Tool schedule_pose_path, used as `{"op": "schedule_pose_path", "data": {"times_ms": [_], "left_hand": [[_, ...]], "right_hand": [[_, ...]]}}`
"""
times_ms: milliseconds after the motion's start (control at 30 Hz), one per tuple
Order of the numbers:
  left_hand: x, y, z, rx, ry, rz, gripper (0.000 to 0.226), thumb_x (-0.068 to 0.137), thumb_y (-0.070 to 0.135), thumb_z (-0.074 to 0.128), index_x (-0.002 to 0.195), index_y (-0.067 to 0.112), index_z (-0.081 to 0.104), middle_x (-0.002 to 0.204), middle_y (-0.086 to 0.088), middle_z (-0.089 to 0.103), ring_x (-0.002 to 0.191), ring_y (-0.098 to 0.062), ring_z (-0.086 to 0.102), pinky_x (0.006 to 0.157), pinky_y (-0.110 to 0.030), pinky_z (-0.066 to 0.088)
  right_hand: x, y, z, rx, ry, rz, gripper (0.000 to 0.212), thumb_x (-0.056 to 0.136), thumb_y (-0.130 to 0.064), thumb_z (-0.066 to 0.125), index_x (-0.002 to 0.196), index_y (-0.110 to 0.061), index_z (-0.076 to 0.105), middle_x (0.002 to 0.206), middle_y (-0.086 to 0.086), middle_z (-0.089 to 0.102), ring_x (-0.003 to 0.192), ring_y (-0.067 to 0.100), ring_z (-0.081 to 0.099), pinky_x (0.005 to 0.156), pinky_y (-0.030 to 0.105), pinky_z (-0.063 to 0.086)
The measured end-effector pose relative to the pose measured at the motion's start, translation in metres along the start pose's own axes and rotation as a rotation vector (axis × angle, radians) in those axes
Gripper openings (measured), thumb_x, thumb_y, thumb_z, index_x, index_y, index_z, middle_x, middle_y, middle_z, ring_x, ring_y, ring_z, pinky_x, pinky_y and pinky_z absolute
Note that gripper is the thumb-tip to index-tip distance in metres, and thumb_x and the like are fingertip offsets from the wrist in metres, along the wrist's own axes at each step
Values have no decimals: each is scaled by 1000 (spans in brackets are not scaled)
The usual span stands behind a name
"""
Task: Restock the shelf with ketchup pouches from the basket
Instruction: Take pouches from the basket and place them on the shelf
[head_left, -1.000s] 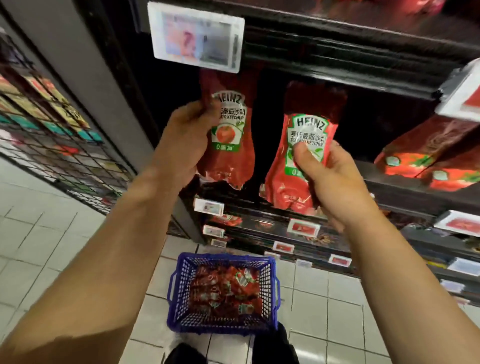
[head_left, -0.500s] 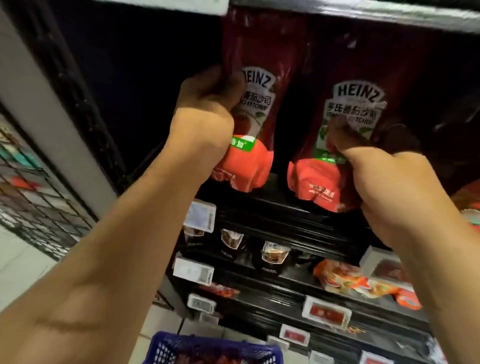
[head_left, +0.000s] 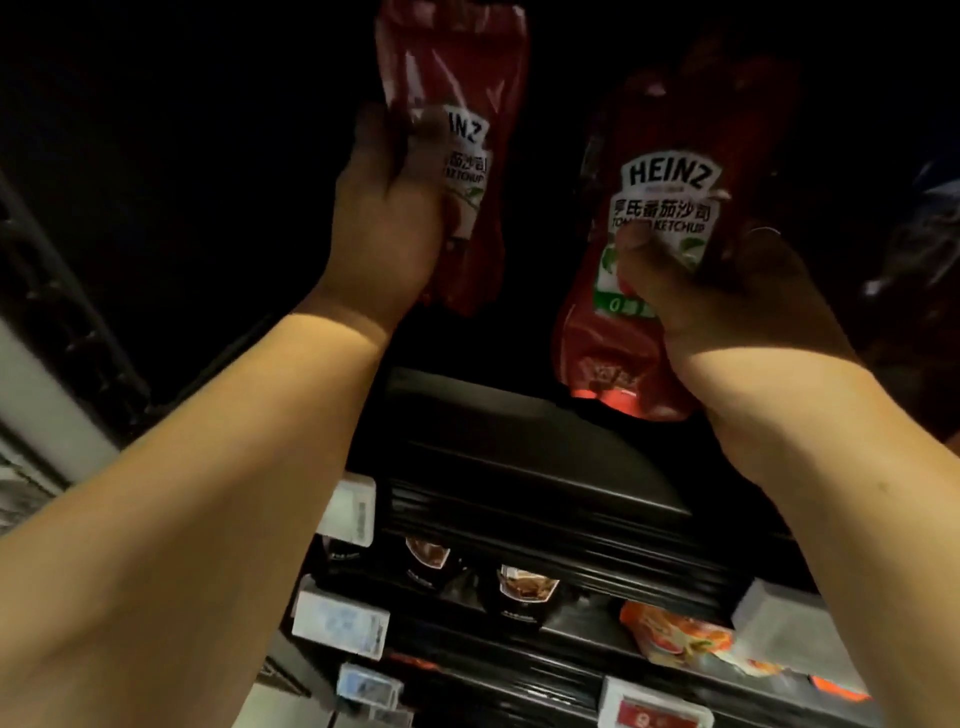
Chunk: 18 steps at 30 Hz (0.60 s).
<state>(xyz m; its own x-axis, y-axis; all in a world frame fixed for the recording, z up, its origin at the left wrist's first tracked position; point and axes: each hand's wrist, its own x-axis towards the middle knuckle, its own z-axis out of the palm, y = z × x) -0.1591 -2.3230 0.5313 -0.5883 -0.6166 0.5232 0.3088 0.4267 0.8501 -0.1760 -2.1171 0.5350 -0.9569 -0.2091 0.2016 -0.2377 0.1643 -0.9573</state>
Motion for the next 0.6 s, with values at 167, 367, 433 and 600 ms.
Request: {"op": "schedule_pose_path", "data": {"times_ms": [167,367,433,600], "left_hand": [[0,-18,-13,227,-112,73,91,65,49,87,136,26,35,115,26,58,105,19,57,86,-4,48],[3,-22,-13,315,-4,171,84,77,34,84,142,10,35,130,5,60,117,-5,60,98,-20,49],[7,-23,-11,444,80,183,79,82,34,80,144,8,39,134,-1,58,122,-11,57,95,-10,39],[15,-31,2,664,119,119,70,95,34,64,152,12,32,148,-8,48,135,-22,47,101,-12,31]], "right_hand": [[35,3,11,-43,9,-31,48,87,-49,71,129,-30,56,116,-9,69,104,15,68,92,43,56],[86,12,55,-192,94,-187,63,92,-50,64,143,-18,43,119,-10,56,108,13,58,81,18,45],[95,18,70,-188,97,-232,65,95,-46,62,147,-17,37,128,-4,61,113,16,60,81,14,42],[105,34,85,-171,77,-248,71,98,-39,59,155,-18,23,133,4,62,120,23,60,88,18,39]]}}
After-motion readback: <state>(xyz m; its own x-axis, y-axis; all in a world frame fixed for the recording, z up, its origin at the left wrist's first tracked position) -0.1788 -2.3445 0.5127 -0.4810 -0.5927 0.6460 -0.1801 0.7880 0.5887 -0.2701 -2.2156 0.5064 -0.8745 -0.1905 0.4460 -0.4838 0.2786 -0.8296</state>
